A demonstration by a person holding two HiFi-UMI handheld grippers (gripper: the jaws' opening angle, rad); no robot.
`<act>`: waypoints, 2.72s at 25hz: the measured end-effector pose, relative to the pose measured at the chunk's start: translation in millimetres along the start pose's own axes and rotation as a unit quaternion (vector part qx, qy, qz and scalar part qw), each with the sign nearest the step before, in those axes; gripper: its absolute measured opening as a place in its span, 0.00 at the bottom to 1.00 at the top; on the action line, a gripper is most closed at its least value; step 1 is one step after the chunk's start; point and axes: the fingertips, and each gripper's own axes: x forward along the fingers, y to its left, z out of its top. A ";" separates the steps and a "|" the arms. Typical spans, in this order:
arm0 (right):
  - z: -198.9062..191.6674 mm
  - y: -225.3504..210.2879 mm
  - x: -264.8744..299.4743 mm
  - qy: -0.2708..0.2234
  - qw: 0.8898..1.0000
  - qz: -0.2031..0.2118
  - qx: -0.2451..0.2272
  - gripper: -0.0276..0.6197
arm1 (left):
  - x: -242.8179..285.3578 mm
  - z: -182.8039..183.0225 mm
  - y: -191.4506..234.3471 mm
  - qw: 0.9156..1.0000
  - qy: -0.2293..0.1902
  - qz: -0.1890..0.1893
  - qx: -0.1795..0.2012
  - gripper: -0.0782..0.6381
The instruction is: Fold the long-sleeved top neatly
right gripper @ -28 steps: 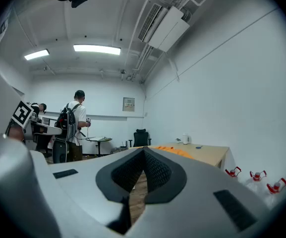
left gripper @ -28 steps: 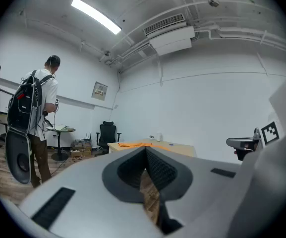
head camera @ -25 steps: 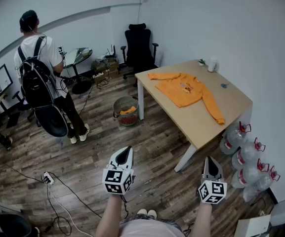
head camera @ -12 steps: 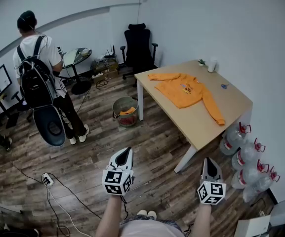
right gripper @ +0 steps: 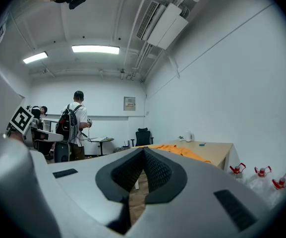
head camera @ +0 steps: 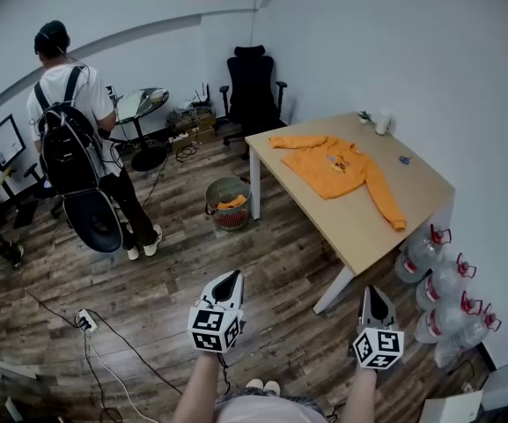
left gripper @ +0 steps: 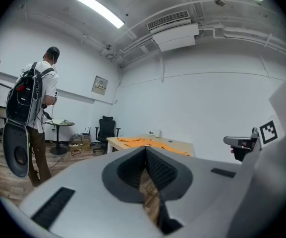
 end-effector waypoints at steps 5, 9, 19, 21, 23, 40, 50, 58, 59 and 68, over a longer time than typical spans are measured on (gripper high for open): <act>3.2 -5.2 -2.7 -0.017 0.999 0.000 0.027 0.06 | 3.0 -2.2 -1.1 1.000 0.002 -0.009 -0.006 0.13; 10.6 -4.0 -2.2 -0.040 0.997 0.018 0.068 0.25 | 5.8 0.0 -2.1 0.999 -0.006 -0.035 -0.014 0.29; 2.5 4.1 17.7 -0.038 0.997 0.028 0.055 0.74 | 17.5 0.5 13.6 0.998 -0.027 -0.046 -0.020 0.68; 2.3 9.4 24.7 -0.035 0.997 0.032 0.055 0.78 | 21.3 0.4 18.6 0.998 -0.027 -0.046 -0.019 0.70; 3.1 14.7 32.7 -0.034 0.997 0.035 0.055 0.80 | 26.3 0.7 24.2 0.998 -0.027 -0.047 -0.018 0.71; -11.0 10.2 76.7 -0.022 0.997 0.023 0.064 0.79 | 76.5 -2.0 41.7 0.998 -0.023 -0.049 -0.014 0.72; -31.7 -9.3 153.9 -0.005 0.998 0.027 0.064 0.78 | 152.0 -10.9 70.4 0.999 -0.019 -0.044 -0.026 0.72; -38.6 -40.7 296.2 -0.001 0.997 0.015 0.074 0.78 | 294.5 8.4 107.0 0.997 -0.010 -0.073 0.000 0.72; -34.3 -45.7 314.9 -0.001 0.997 0.013 0.074 0.78 | 312.7 12.4 112.7 0.997 -0.006 -0.075 0.000 0.72; -15.7 -104.2 442.9 0.003 0.996 -0.035 0.083 0.78 | 465.0 45.0 148.0 0.995 0.009 -0.096 0.016 0.72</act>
